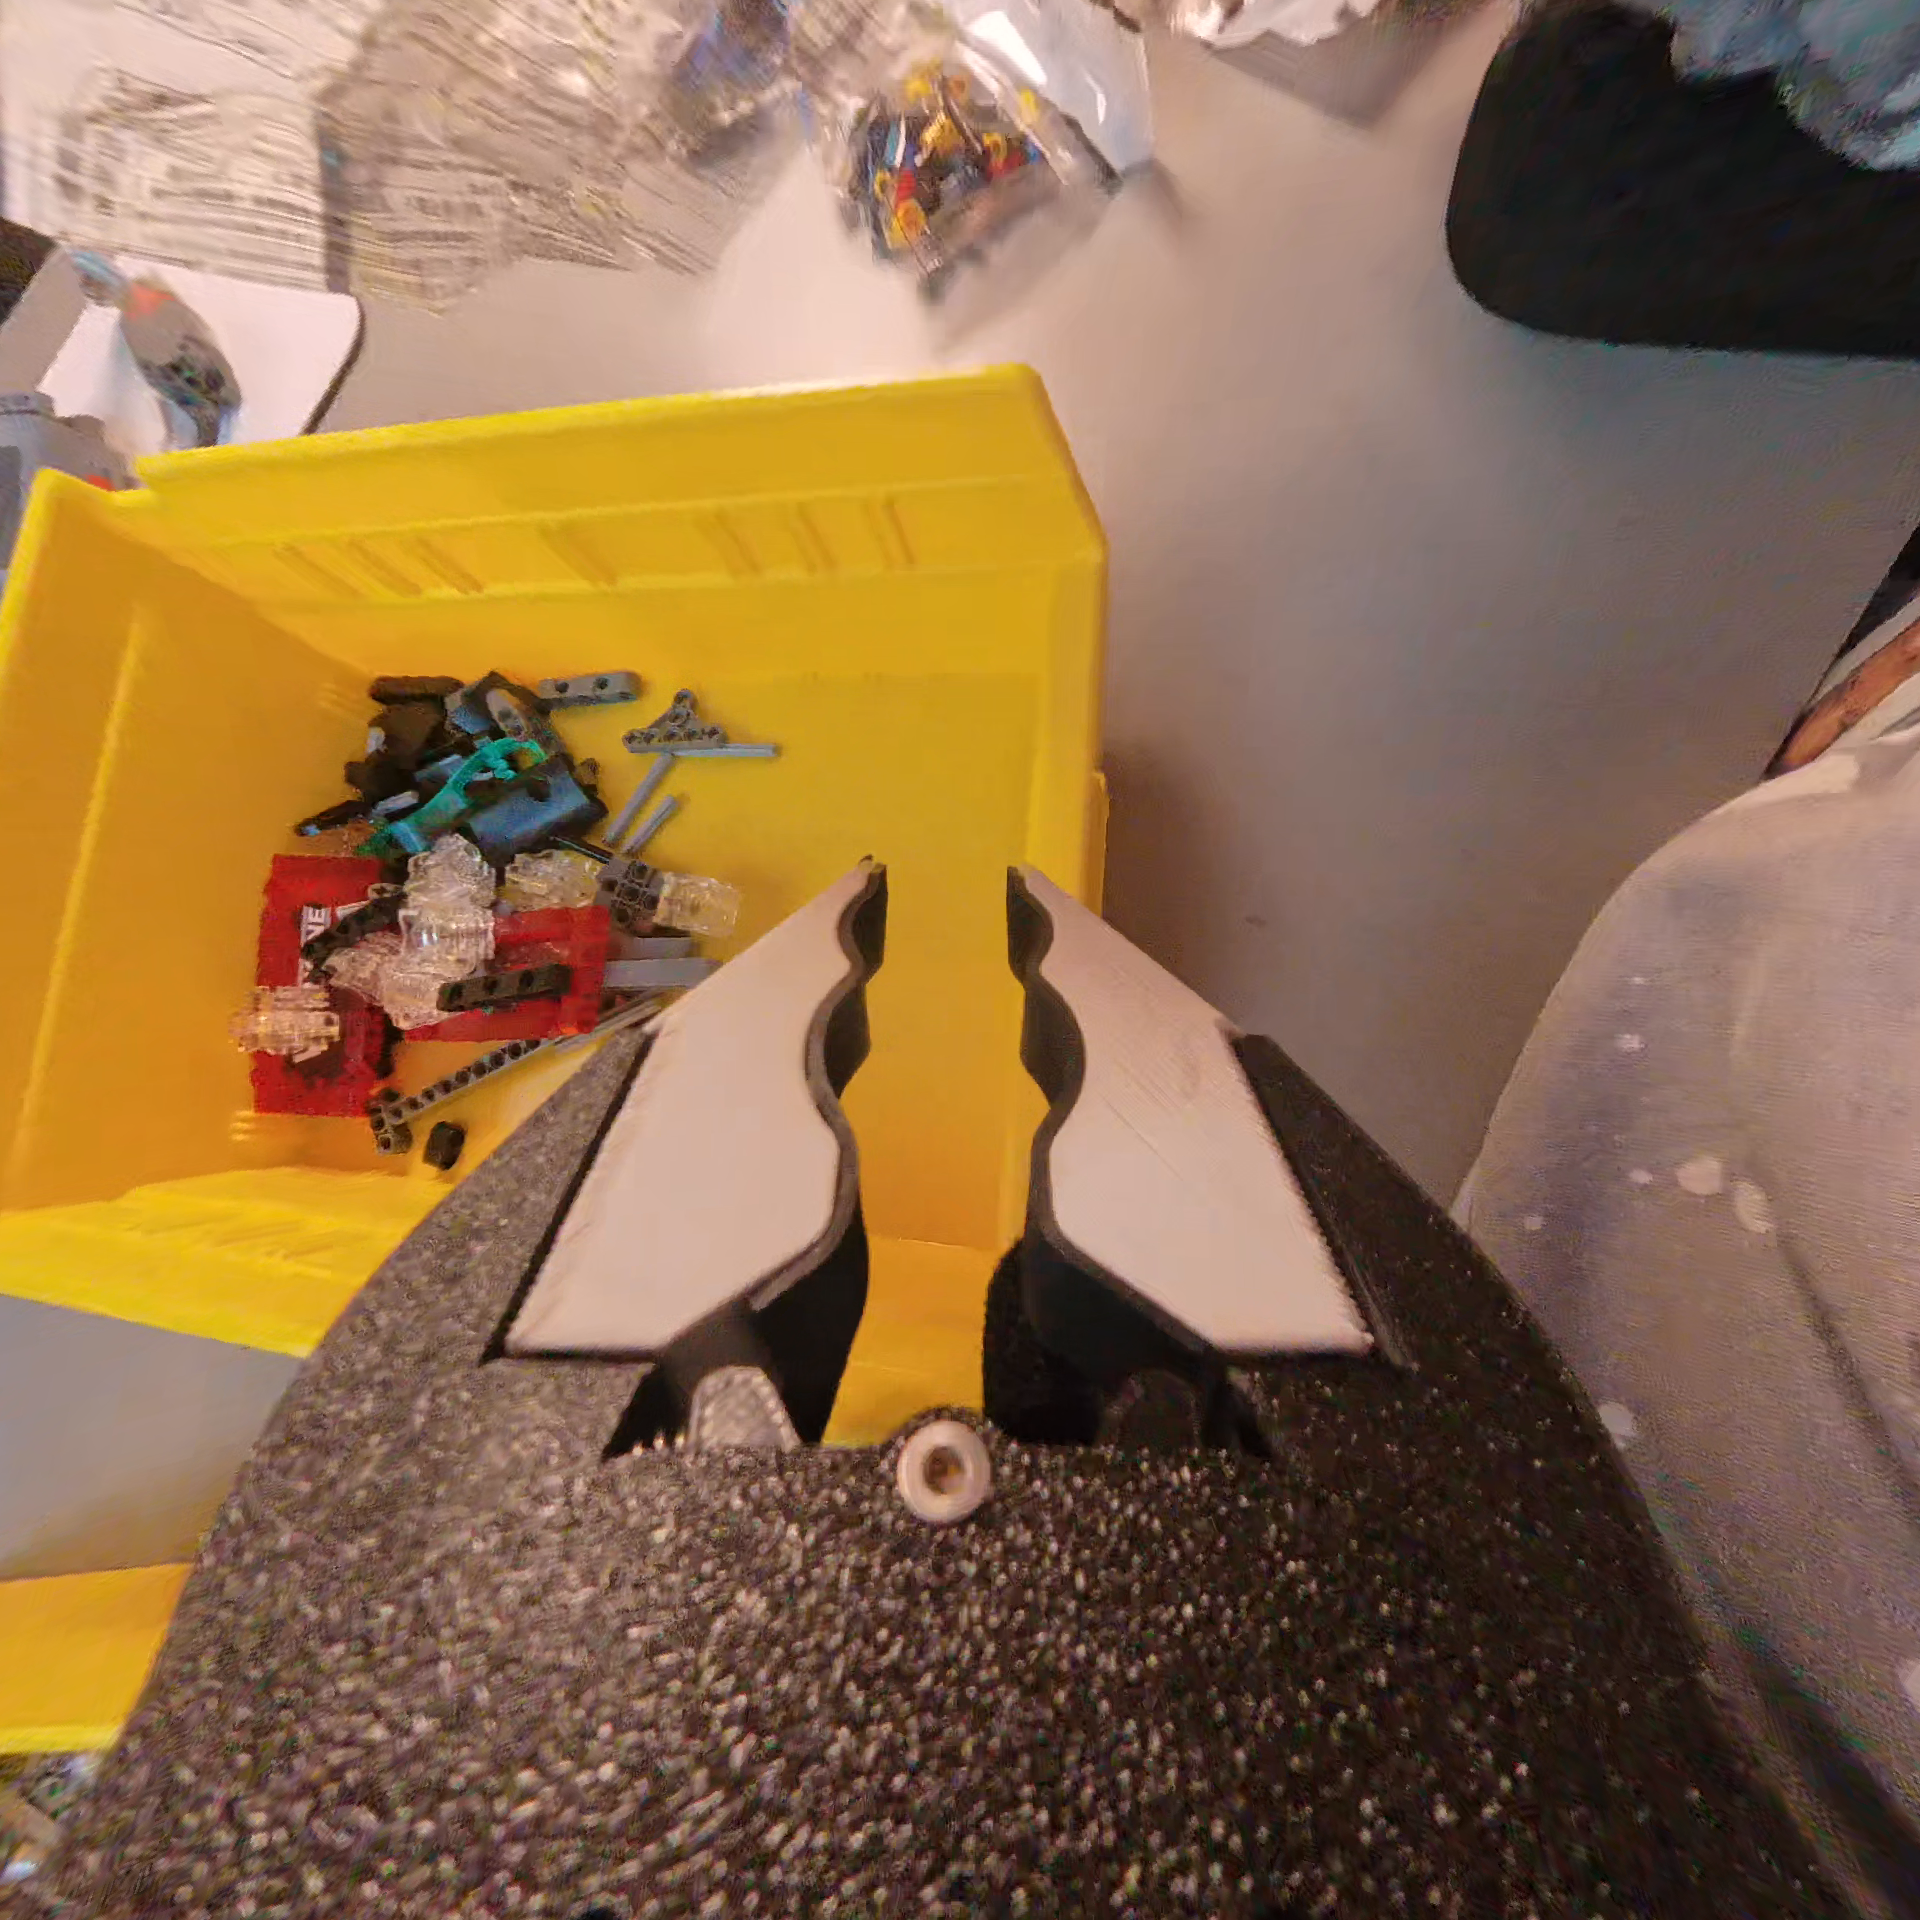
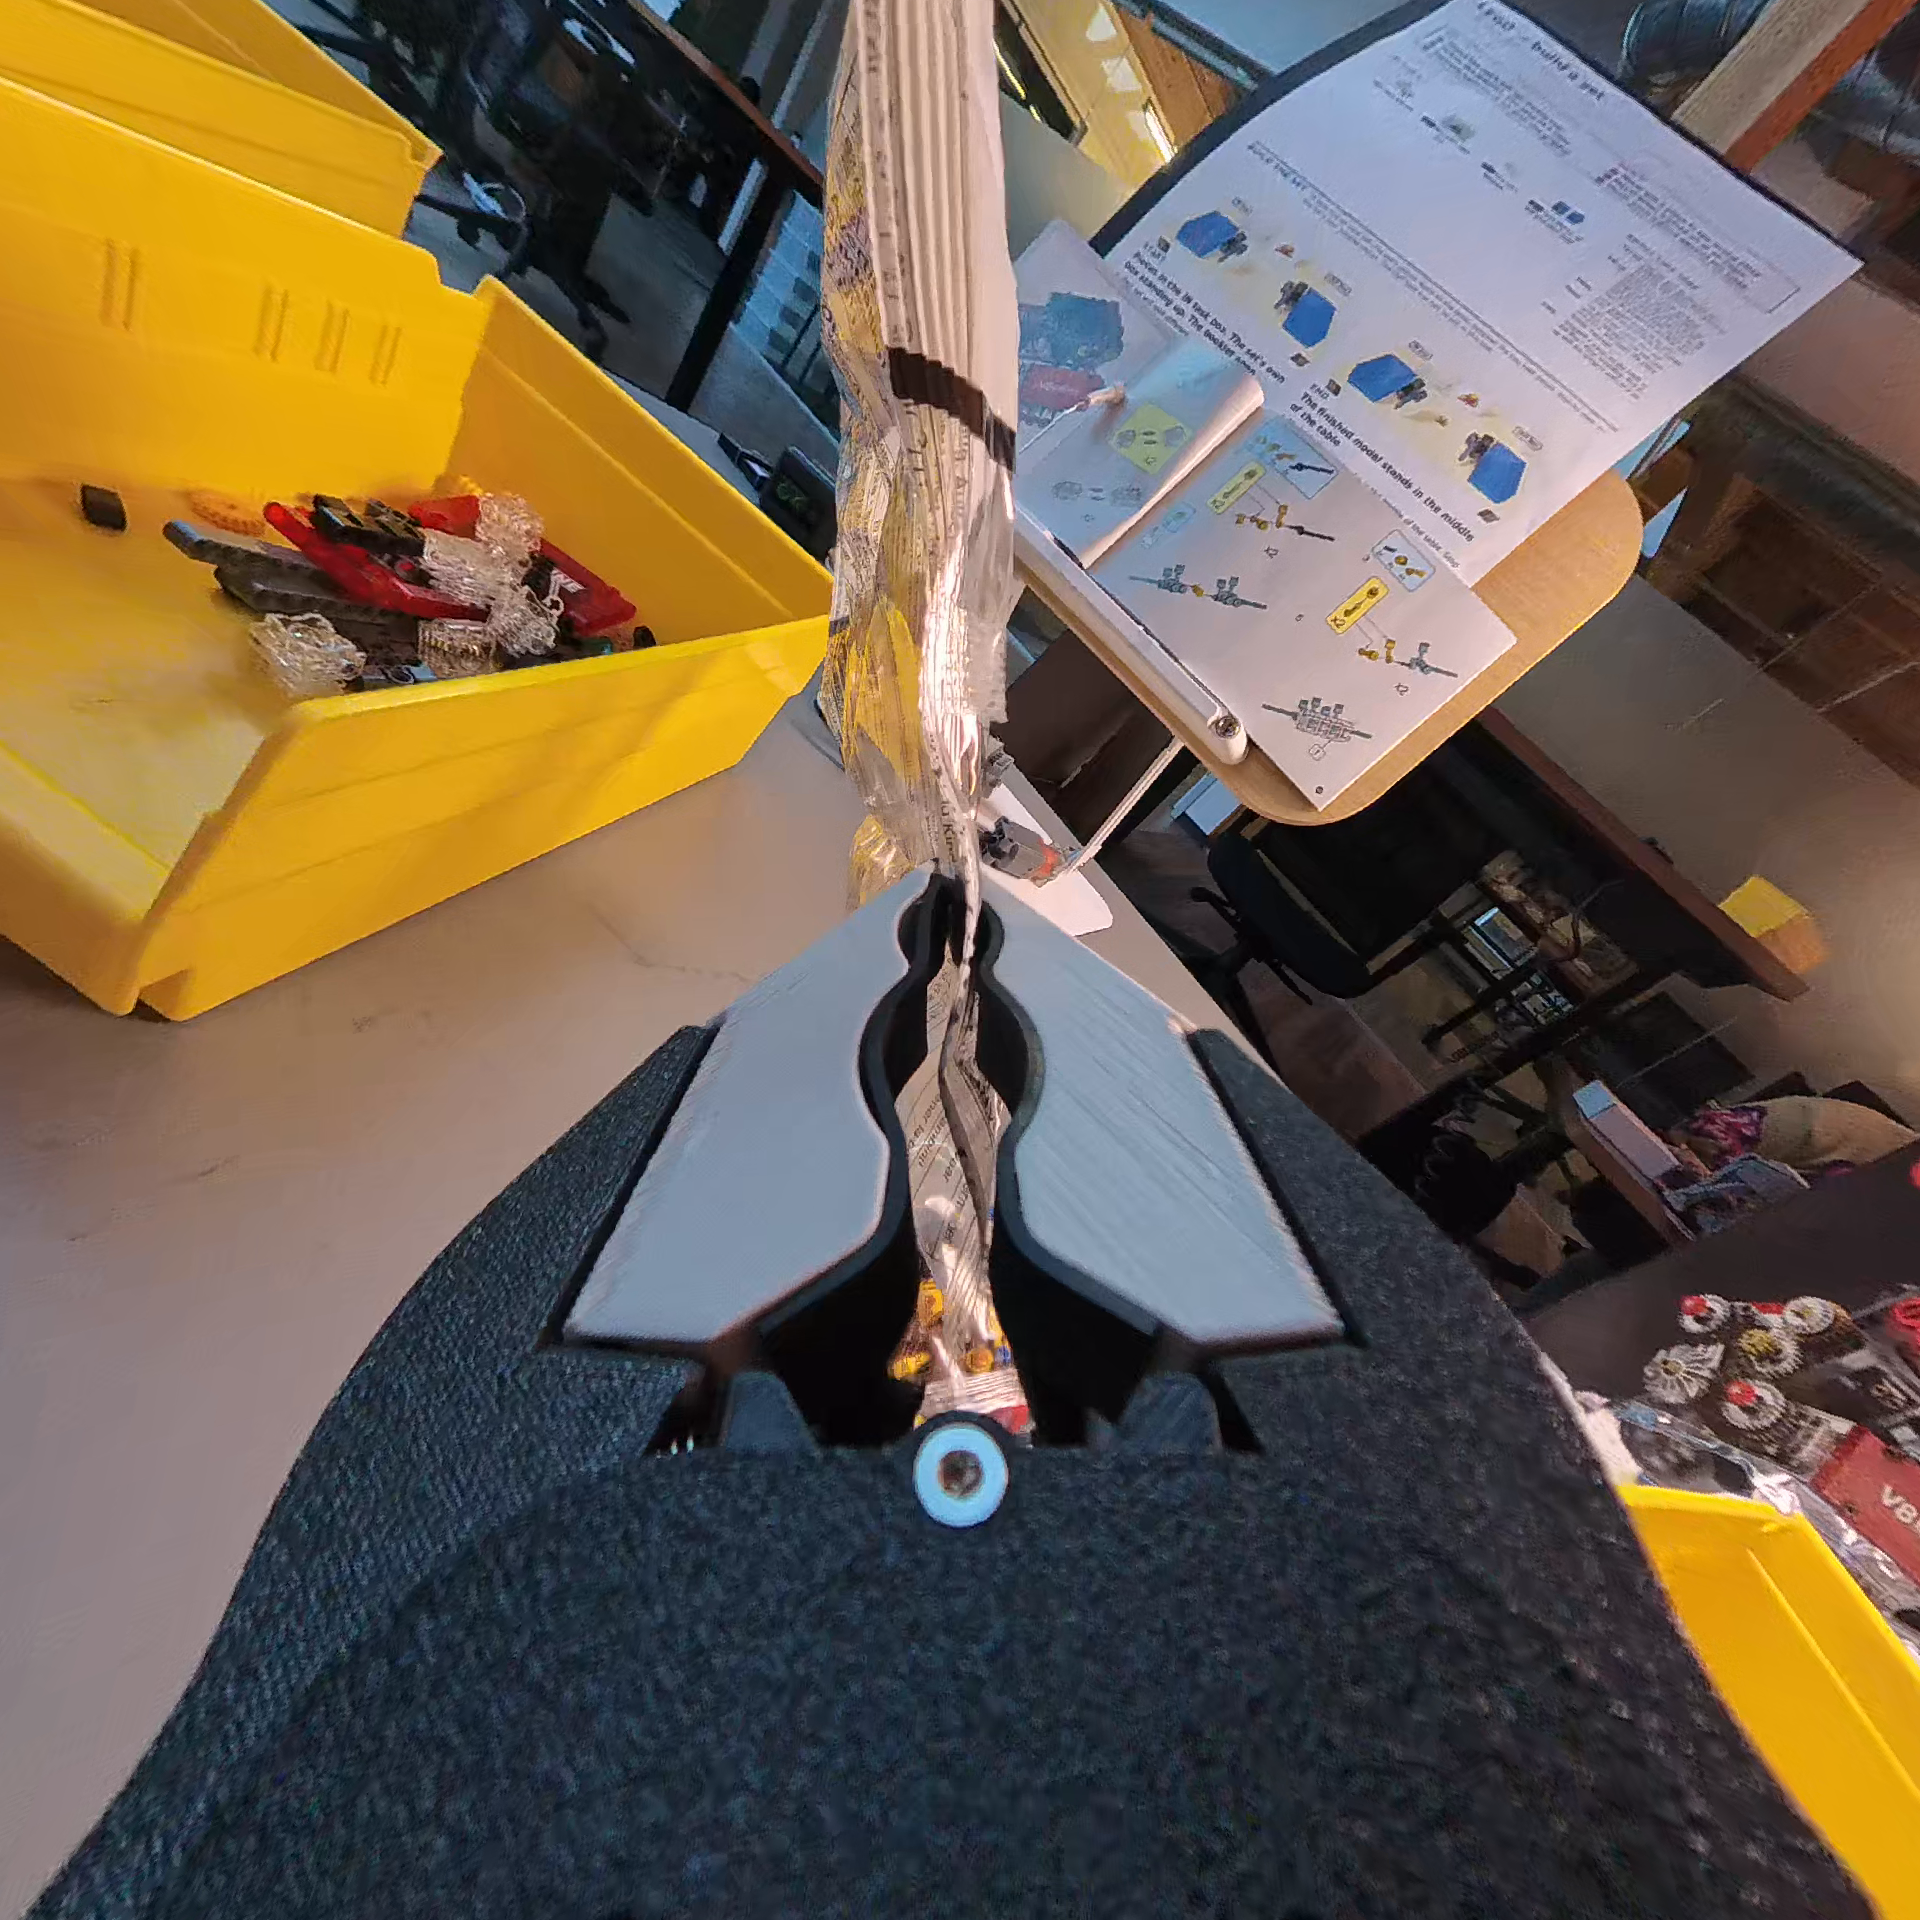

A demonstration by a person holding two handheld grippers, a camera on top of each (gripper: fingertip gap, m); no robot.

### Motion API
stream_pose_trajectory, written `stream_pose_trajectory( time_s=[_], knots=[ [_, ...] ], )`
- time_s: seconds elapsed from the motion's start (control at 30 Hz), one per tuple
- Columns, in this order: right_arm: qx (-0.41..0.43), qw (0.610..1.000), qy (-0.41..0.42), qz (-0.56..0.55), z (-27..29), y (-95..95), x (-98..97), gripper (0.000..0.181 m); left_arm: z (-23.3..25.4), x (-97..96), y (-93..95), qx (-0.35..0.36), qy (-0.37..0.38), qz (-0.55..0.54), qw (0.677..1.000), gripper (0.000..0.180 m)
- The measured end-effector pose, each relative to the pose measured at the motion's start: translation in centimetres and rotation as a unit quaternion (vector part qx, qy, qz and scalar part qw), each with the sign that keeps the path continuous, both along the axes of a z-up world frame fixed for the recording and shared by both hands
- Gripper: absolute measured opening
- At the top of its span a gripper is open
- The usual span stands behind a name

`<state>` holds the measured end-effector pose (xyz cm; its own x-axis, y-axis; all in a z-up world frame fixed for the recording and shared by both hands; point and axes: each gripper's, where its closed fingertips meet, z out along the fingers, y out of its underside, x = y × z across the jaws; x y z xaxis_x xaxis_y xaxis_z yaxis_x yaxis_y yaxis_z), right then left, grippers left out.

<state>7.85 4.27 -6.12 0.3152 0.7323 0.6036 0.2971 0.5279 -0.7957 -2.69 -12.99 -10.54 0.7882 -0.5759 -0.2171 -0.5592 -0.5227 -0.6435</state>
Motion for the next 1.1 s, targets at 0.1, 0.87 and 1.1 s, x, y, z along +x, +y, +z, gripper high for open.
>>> stream_pose_trajectory(
  time_s=[0.1,0.87,1.1],
  knots=[
    [-0.001,1.0,-0.004,-0.006,-0.3,0.3,0.1,0.0,-3.0,1.2,0.0,-0.08,0.082,-0.046,0.992,0.034],
    [0.004,1.0,0.0,-0.025,-0.6,1.0,0.3,0.0,-8.4,-9.0,5.4,-0.167,0.1,0.1,0.976,0.021],
    [0.0,1.0,0.004,-0.023,-0.9,1.0,0.1,0.0,-8.4,-12.8,7.9,-0.132,0.111,0.161,0.972,0.022]
  ],
)
